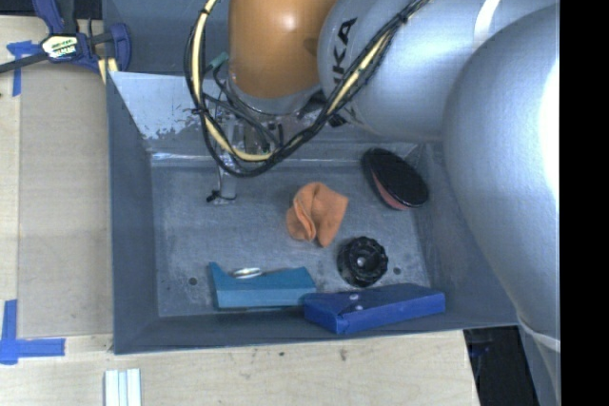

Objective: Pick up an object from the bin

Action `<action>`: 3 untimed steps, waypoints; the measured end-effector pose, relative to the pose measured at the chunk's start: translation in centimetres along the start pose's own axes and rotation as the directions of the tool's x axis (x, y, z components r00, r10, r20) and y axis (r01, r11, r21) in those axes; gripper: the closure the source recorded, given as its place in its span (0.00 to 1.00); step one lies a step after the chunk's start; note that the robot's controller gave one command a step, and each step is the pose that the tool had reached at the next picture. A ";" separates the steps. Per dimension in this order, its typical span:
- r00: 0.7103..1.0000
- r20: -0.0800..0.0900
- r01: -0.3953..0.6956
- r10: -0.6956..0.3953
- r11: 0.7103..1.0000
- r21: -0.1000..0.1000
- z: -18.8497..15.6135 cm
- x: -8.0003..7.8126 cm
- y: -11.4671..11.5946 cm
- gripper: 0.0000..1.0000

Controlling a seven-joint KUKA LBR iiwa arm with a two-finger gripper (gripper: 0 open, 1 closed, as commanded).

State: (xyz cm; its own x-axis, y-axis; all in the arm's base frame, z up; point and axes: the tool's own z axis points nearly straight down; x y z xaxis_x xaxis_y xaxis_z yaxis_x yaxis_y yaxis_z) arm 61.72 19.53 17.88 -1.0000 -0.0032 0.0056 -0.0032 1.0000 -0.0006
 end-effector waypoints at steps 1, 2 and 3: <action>1.000 0.009 -0.003 0.003 1.000 -0.002 -0.5 -0.2 -0.1 0.00; 0.999 0.010 0.036 -0.036 0.999 -0.002 0.8 3.9 -5.5 0.00; 0.999 0.006 -0.049 0.049 0.999 0.002 2.8 4.4 -8.1 0.00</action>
Offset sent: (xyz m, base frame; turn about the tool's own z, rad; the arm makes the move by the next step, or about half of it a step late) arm -0.0652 -0.0945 -0.0172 -0.0541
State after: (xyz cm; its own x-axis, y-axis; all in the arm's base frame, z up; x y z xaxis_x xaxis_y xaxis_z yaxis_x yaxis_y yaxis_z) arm 57.31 11.38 15.14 -0.9989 0.0462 -0.0002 0.0462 0.9989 -0.0033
